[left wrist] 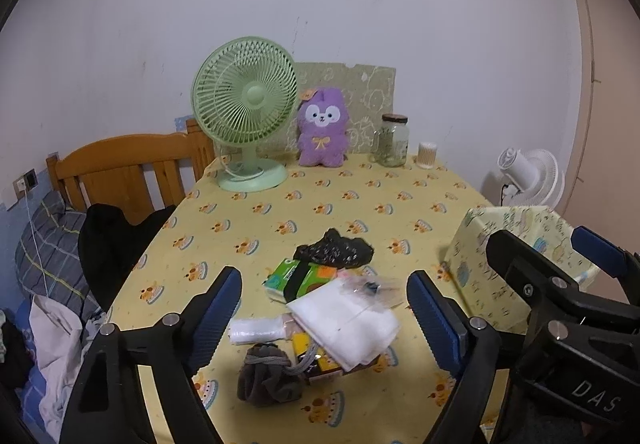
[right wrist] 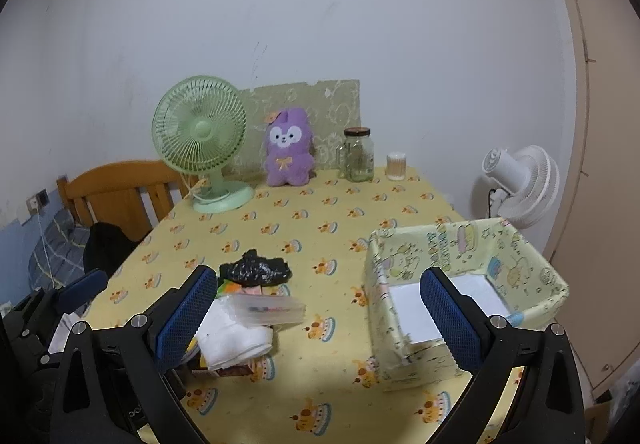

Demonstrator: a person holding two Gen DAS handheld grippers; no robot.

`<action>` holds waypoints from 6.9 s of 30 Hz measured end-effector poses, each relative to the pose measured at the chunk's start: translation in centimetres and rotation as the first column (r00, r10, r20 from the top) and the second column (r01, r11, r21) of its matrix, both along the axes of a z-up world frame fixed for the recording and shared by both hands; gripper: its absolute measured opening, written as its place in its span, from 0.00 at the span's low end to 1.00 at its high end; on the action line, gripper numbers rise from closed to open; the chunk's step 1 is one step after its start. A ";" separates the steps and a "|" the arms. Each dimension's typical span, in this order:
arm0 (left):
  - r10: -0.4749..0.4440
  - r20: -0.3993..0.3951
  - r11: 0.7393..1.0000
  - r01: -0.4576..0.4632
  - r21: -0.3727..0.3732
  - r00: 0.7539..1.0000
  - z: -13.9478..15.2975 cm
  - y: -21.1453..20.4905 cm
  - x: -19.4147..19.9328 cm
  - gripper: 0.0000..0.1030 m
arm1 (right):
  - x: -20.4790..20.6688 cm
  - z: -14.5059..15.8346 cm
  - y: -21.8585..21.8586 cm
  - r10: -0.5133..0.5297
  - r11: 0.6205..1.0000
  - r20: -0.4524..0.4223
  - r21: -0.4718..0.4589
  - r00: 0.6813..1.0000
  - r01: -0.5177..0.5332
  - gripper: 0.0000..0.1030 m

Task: Organize soft objects
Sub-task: 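Lower the right gripper onto the clear plastic bag and close it, then grasp the gray knit pouch with the left gripper while right holds the bag, then carry the gray pouch and clear bag over the patterned storage box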

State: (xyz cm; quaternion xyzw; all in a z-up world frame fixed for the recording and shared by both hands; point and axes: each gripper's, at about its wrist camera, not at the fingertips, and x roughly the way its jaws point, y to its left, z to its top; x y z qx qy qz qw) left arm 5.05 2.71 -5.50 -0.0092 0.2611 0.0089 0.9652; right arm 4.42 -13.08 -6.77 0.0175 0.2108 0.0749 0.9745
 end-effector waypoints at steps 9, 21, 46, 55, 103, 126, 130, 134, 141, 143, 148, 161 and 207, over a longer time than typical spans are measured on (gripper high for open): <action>0.021 -0.057 1.000 -0.020 0.016 0.998 -2.5 1.3 1.0 0.81 | 1.3 -2.4 2.3 0.032 0.999 -0.047 -0.019 0.998 -0.033 0.96; 0.030 -0.169 0.999 -0.032 -0.009 0.985 -6.3 2.5 2.5 0.78 | 3.4 -6.0 4.4 0.079 0.996 -0.150 -0.039 0.986 -0.086 0.94; 0.017 -0.224 0.999 -0.024 -0.027 0.974 -8.3 3.9 6.1 0.76 | 9.3 -8.4 7.8 0.153 0.983 -0.239 -0.067 0.959 -0.173 0.66; 0.048 -0.233 0.998 -0.053 -0.015 0.971 -8.9 3.8 6.5 0.76 | 9.3 -8.6 7.8 0.172 0.979 -0.225 -0.067 0.959 -0.191 0.31; 0.017 -0.235 0.997 -0.033 -0.066 0.972 -8.4 5.0 3.4 0.33 | 4.6 -8.1 7.9 0.116 0.988 -0.230 -0.076 0.966 -0.137 0.15; -0.021 -0.129 0.999 0.015 -0.047 0.991 -2.3 2.3 4.2 0.33 | 4.2 -2.4 4.9 0.085 0.996 -0.131 -0.028 0.988 -0.090 0.13; -0.020 -0.112 0.999 0.016 -0.035 0.994 -1.2 1.8 4.3 0.33 | 4.3 -1.4 4.4 0.088 0.996 -0.117 -0.022 0.989 -0.091 0.13; -0.012 -0.097 1.000 0.010 -0.023 0.995 -0.3 1.4 4.4 0.33 | 4.5 -0.5 3.9 0.095 0.995 -0.105 -0.011 0.990 -0.096 0.13; 0.003 -0.072 1.000 -0.004 -0.011 0.997 1.1 0.5 4.4 0.33 | 4.8 0.8 3.0 0.113 0.994 -0.083 0.002 0.990 -0.113 0.13; 0.002 -0.069 1.000 -0.002 -0.007 0.998 1.3 0.2 4.5 0.33 | 4.8 1.0 2.7 0.112 0.994 -0.081 0.005 0.990 -0.112 0.13; -0.005 -0.061 1.000 0.006 0.003 0.998 1.9 -0.8 4.8 0.33 | 4.9 1.4 1.7 0.106 0.994 -0.073 0.011 0.992 -0.106 0.13; -0.027 -0.022 0.999 0.027 0.017 0.999 3.2 -4.4 4.9 0.33 | 4.9 2.5 -2.2 0.047 0.998 -0.050 0.041 0.998 -0.045 0.13; -0.234 -0.047 0.970 0.236 0.056 0.971 1.1 -18.8 8.2 0.34 | 6.3 -0.3 -16.9 -0.133 0.987 -0.109 0.074 0.985 0.141 0.13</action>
